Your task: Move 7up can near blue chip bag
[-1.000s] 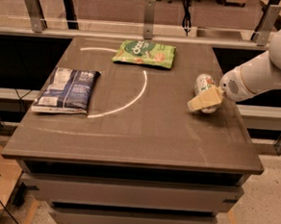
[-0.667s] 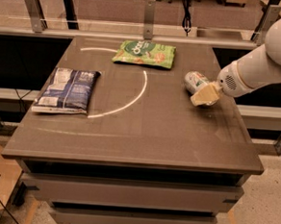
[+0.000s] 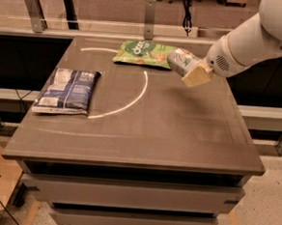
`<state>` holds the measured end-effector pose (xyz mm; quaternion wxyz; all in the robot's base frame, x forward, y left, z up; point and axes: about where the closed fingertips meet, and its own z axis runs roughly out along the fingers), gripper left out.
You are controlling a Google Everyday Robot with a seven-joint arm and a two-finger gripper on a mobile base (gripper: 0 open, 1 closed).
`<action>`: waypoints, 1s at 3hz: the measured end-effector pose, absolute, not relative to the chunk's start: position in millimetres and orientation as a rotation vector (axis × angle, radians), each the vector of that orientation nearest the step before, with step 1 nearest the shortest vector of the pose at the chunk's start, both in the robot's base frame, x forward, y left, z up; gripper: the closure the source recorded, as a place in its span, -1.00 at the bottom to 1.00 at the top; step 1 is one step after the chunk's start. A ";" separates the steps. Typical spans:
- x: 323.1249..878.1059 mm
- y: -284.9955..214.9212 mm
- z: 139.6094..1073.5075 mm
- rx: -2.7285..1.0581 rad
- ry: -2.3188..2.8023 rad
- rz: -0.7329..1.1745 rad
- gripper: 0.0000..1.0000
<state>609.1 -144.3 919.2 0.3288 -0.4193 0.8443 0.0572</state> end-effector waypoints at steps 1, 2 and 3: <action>609.2 -142.8 921.1 -1.131 2.188 0.138 1.00; 609.5 -133.7 923.8 -1.103 2.182 0.152 1.00; 610.0 -93.8 925.8 -1.121 2.117 0.231 1.00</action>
Offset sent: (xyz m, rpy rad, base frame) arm 0.0021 0.0206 0.0077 0.0420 -0.0300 -0.0137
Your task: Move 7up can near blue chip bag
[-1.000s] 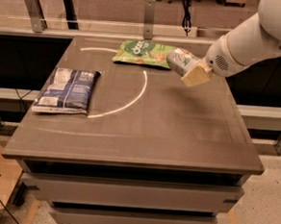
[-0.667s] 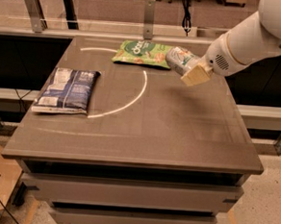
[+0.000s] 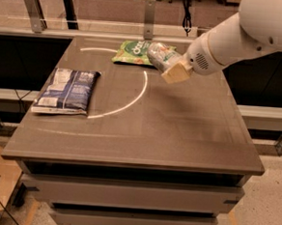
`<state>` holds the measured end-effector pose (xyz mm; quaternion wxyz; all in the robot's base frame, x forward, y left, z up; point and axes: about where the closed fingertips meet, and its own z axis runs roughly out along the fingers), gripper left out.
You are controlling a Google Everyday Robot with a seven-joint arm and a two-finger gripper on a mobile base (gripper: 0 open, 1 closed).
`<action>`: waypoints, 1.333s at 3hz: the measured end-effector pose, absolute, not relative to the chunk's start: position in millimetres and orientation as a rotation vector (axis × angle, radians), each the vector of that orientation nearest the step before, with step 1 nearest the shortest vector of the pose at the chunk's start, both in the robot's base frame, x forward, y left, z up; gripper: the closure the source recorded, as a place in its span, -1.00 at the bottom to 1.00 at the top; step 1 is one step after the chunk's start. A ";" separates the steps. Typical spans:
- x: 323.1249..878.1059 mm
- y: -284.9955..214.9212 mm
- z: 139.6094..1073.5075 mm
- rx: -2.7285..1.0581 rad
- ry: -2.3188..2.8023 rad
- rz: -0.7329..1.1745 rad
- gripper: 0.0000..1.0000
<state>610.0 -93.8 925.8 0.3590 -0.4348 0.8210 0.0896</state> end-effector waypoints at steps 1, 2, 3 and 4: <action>612.4 -39.2 916.9 -1.178 2.059 0.335 1.00; 616.7 7.0 898.0 -1.223 2.025 0.443 1.00; 615.6 42.9 875.8 -1.282 2.026 0.520 0.66; 609.7 67.2 860.3 -1.339 2.034 0.568 0.17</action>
Offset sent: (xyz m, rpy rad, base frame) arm 0.0138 0.1533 -0.0521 0.1820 0.0798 0.2361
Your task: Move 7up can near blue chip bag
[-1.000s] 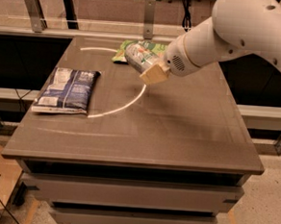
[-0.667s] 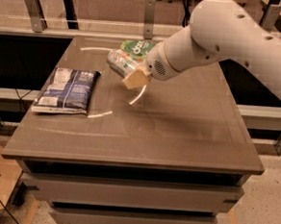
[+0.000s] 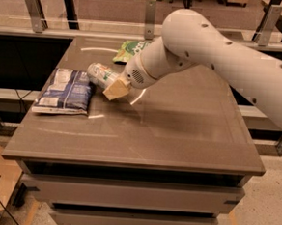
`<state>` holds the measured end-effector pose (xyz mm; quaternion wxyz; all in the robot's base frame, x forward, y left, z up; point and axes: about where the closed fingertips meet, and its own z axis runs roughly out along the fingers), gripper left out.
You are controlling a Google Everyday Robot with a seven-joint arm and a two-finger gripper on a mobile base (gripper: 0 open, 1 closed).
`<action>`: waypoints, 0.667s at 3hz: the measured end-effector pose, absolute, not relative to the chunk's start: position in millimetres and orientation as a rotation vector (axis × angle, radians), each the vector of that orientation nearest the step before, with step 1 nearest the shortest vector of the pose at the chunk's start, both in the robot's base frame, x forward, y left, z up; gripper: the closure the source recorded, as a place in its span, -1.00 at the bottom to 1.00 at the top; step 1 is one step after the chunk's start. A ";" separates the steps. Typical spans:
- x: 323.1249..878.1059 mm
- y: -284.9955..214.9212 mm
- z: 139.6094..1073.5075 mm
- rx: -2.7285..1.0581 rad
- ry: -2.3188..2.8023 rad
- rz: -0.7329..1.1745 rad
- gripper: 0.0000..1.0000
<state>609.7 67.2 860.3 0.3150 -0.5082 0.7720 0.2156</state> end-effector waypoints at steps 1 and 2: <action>605.5 76.8 852.2 -1.363 2.048 0.577 -0.28; 603.7 76.2 851.7 -1.358 2.055 0.565 -0.76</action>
Offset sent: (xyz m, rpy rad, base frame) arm -0.0062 0.0029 -0.0070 -0.0259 0.0089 -0.0154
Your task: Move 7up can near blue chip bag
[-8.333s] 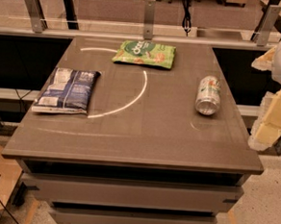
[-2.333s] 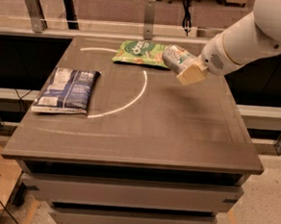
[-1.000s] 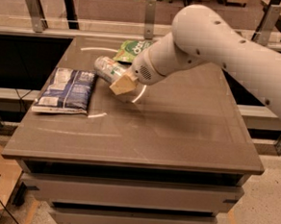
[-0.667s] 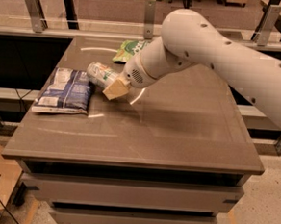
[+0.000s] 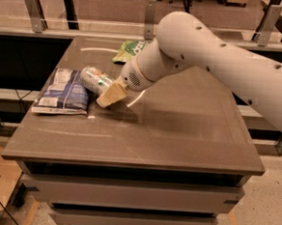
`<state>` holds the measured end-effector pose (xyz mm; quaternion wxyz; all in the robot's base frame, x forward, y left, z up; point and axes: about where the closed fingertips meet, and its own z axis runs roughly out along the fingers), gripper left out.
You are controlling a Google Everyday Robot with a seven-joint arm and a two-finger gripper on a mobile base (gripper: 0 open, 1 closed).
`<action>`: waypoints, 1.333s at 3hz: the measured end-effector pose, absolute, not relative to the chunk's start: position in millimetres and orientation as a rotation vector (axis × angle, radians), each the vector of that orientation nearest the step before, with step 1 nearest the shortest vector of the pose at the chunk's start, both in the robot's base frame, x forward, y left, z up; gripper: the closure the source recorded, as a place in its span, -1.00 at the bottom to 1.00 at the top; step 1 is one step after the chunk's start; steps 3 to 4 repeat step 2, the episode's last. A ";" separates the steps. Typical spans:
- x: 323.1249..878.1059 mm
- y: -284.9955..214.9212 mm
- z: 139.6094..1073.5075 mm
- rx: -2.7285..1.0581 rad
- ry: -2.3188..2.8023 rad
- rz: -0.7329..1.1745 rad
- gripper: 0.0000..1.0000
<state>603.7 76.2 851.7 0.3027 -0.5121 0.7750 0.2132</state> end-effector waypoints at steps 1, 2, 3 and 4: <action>603.1 77.8 851.1 -1.362 2.053 0.567 -1.00; 603.0 77.9 851.1 -1.362 2.053 0.568 -1.00; 603.0 77.9 851.1 -1.362 2.053 0.568 -1.00; 603.0 77.9 851.1 -1.362 2.053 0.568 -1.00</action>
Offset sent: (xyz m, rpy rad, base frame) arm -0.0005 0.0013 -0.0004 -0.0001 0.0010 0.0030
